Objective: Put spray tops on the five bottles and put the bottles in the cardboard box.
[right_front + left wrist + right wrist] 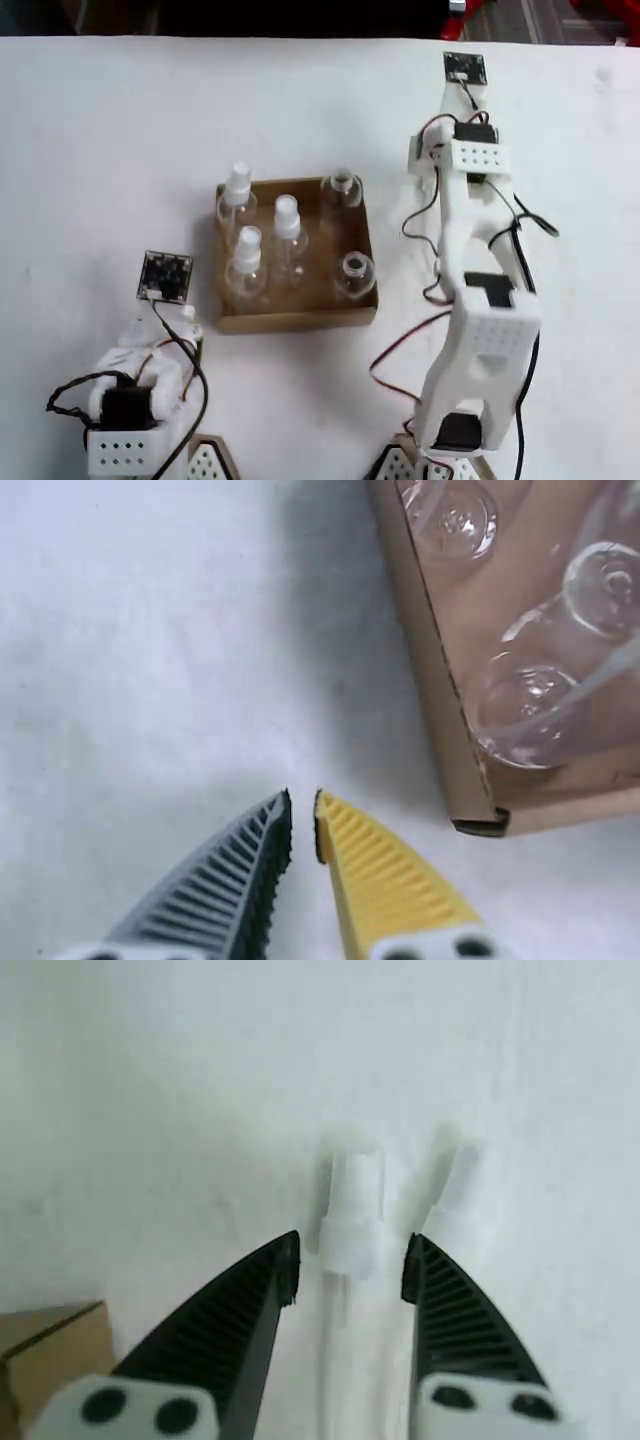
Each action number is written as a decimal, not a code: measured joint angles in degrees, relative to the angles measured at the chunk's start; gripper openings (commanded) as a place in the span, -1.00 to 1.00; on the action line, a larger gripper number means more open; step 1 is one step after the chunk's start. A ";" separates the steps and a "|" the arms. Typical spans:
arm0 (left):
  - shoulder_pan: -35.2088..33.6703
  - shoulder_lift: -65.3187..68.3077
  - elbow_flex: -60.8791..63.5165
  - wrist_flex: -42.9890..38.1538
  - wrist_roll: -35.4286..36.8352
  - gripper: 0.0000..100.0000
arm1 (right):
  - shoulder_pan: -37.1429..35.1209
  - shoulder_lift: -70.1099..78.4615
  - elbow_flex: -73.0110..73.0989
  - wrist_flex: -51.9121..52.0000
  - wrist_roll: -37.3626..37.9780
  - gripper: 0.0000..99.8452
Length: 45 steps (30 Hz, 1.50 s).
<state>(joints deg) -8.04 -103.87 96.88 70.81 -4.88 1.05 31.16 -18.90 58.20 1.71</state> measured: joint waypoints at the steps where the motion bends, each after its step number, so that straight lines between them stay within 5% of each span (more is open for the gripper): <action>1: 0.00 0.00 0.00 0.00 0.00 -0.90 | 0.44 2.20 -2.20 0.44 0.00 -0.71; 14: 0.00 0.00 0.00 0.00 0.00 -0.90 | 0.88 23.21 -32.53 14.95 0.00 -0.71; 20: 0.00 0.00 0.00 0.00 0.00 -0.90 | 0.97 32.00 -44.31 20.13 0.09 -0.97; 25: 0.00 0.00 0.00 0.00 0.00 -0.90 | 1.58 37.10 -52.40 21.63 4.84 -0.97; 35: 0.00 0.00 0.00 0.00 0.00 -0.90 | 1.49 38.86 -72.53 36.92 7.91 -0.97; 45: 0.00 0.00 0.00 0.00 0.00 -0.90 | -1.41 27.60 -72.79 39.03 8.00 -0.97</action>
<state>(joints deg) -8.04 -103.87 96.88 70.81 -4.88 -0.35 58.77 -91.69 97.23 9.71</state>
